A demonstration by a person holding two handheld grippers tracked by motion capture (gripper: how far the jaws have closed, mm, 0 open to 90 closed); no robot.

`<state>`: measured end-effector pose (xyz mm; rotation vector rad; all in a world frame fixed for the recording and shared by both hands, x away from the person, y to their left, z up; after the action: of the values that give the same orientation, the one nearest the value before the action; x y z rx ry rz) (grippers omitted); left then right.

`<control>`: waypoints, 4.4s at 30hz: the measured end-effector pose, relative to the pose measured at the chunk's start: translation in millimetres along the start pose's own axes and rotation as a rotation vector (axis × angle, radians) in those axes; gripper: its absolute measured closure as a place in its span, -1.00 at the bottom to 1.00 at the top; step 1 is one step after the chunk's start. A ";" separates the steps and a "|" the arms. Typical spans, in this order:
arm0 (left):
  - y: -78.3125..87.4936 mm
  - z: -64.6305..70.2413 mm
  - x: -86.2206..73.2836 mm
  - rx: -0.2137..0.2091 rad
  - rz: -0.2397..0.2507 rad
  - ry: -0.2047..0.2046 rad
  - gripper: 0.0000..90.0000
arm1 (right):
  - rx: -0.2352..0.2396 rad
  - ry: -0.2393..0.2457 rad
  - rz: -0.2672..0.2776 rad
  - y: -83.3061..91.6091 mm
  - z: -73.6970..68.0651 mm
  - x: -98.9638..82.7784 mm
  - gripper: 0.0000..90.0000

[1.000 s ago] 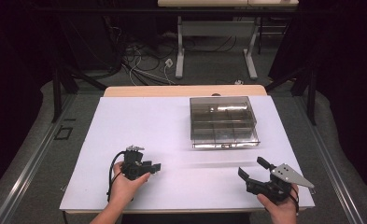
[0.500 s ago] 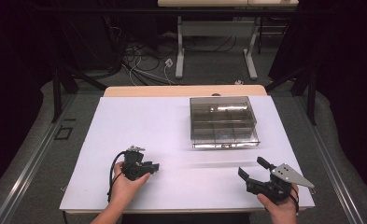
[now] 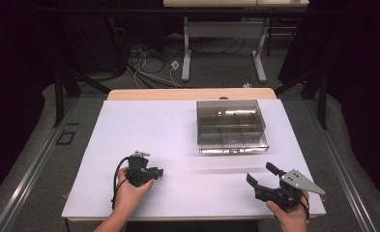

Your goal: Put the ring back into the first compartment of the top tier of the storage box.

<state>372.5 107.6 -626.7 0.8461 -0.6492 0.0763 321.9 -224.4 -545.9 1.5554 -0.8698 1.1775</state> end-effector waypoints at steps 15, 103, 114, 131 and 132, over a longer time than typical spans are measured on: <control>-0.3 0.3 0.0 -0.004 0.003 -0.002 0.55 | 0.002 0.003 0.003 -0.4 0.1 0.3 -0.67; 54.0 47.1 29.0 -0.048 0.324 -0.233 0.55 | 0.004 -0.011 0.005 0.4 2.0 1.2 -0.67; 57.1 58.6 27.9 -0.070 0.328 -0.269 0.55 | 0.004 -0.010 0.009 0.3 1.9 1.5 -0.67; 53.4 80.2 28.3 -0.137 0.317 -0.289 0.55 | -0.005 -0.017 0.001 -0.3 2.4 0.4 -0.67; 53.4 81.0 28.3 -0.138 0.311 -0.293 0.55 | -0.005 -0.017 0.001 -0.3 2.4 0.4 -0.67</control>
<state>337.9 80.1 -535.8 0.6216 -1.0479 0.1886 322.9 -226.6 -545.7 1.5634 -0.8839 1.1632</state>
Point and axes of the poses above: each handheld gripper's, and its own axes: y roughly backward along the jaws, x roughly out of its top, z roughly to its right, the point moved 10 cm from there along -y, roughly forward along the jaws, and after that the axes turned 13 degrees about -x, right-handed, at the moved point
